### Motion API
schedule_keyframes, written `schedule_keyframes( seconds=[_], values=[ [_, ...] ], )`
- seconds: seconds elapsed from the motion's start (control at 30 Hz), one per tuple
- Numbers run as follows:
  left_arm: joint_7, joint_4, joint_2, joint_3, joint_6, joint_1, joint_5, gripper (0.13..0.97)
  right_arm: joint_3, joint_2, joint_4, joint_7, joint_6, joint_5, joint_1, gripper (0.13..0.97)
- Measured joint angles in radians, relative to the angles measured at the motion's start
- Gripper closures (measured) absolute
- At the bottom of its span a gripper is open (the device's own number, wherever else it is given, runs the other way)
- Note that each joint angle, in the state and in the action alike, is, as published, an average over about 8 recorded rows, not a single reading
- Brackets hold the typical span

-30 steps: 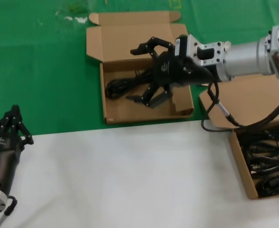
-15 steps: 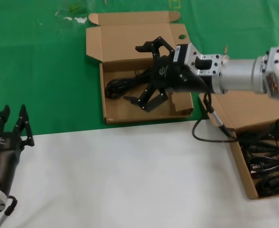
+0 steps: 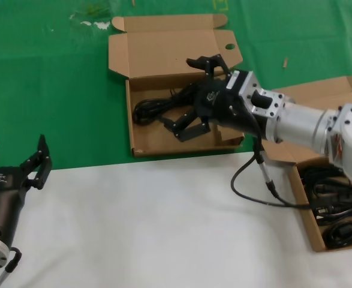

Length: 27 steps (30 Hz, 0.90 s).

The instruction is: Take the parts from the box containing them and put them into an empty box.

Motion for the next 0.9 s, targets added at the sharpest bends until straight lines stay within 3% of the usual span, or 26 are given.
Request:
schedule_keyframes(
  seconds=[0.4, 0.53, 0.9],
  values=[
    [0.0, 0.0, 0.0, 0.0, 0.0, 0.0, 0.0, 0.332, 0.067, -0.009, 0.119, 0.029, 0.181, 0.047, -0.172, 0.129],
    [0.0, 0.0, 0.0, 0.0, 0.0, 0.0, 0.0, 0.332, 0.09, -0.012, 0.159, 0.039, 0.241, 0.062, -0.229, 0.129],
    [0.001, 0.0, 0.0, 0.0, 0.0, 0.0, 0.0, 0.186, 0.151, -0.02, 0.268, 0.065, 0.406, 0.105, -0.387, 0.129]
  ],
)
